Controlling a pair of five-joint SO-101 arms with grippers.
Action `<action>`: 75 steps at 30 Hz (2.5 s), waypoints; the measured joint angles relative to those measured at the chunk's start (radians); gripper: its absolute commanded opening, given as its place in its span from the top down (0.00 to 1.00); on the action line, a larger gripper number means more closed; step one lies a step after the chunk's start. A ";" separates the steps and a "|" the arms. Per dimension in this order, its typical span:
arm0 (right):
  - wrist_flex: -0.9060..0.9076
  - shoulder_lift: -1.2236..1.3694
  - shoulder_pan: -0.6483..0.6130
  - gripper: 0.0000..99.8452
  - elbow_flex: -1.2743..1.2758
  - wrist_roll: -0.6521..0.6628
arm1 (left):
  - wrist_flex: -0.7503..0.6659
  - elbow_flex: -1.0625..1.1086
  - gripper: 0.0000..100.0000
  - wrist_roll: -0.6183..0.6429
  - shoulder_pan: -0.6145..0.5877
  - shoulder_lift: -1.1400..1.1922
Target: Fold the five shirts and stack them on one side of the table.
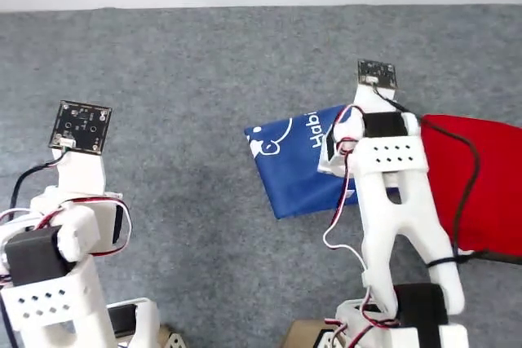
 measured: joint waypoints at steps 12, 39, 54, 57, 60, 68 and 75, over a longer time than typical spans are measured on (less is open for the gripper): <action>-0.037 0.071 -0.069 0.78 0.032 -0.578 | 0.000 0.000 0.99 -0.002 0.000 0.000; -0.356 0.282 -0.137 0.52 0.011 -0.810 | -0.002 0.086 0.99 -0.055 0.000 0.000; -0.488 0.479 -0.092 0.52 -0.014 -0.810 | -0.005 0.086 0.99 -0.074 0.000 0.000; -0.488 0.489 -0.092 0.53 -0.023 -0.810 | -0.012 0.086 0.99 -0.074 0.000 0.000; -0.488 0.497 -0.086 0.64 -0.028 -0.810 | -0.018 0.086 0.99 -0.074 0.000 0.000; -0.474 0.496 -0.026 1.00 -0.017 -0.813 | -0.021 0.086 0.99 -0.074 0.000 0.000; -0.463 0.491 0.025 0.99 -0.014 -0.795 | -0.021 0.086 0.99 -0.074 0.000 0.000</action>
